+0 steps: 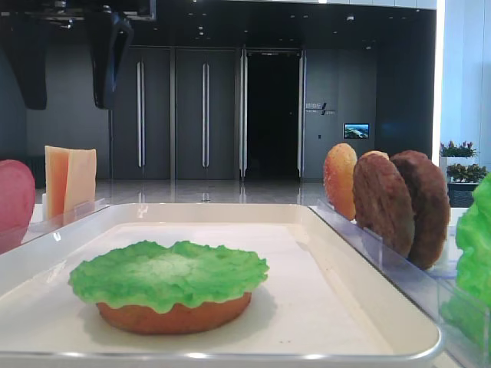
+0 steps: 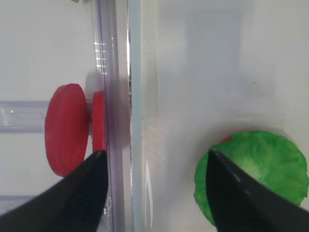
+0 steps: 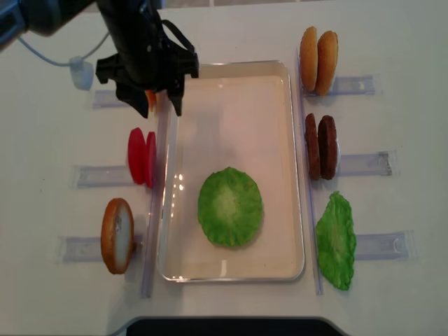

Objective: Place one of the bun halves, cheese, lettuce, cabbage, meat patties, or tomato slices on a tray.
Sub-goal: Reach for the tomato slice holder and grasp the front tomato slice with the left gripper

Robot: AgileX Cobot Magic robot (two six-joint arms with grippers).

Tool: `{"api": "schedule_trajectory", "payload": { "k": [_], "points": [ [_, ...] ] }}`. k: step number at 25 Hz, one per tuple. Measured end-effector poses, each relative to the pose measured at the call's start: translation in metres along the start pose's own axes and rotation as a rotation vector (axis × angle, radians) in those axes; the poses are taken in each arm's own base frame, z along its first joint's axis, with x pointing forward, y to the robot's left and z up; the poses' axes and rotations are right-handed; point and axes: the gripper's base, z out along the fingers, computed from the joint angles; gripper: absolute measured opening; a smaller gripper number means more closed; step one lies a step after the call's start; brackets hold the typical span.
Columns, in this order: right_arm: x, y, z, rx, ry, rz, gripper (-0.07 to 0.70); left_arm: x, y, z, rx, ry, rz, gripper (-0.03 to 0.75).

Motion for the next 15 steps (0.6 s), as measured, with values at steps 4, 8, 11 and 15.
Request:
{"api": "schedule_trajectory", "payload": {
  "k": [4,8,11,15],
  "points": [
    [0.0,0.0,0.0,0.0,0.0,0.0,0.535,0.0004,-0.0021,-0.0007,0.002,-0.002,-0.015,0.486],
    [0.0,0.0,0.0,0.0,0.0,0.0,0.535,0.0007,-0.0027,-0.0009,-0.001,-0.005,-0.02,0.486],
    [0.0,0.0,0.0,0.0,0.0,0.0,0.535,0.0012,-0.0033,-0.0007,-0.002,-0.005,-0.034,0.486],
    [0.0,0.0,0.0,0.0,0.0,0.0,0.535,0.0061,-0.0008,0.0076,-0.027,0.02,-0.036,0.486]
  ]
}}
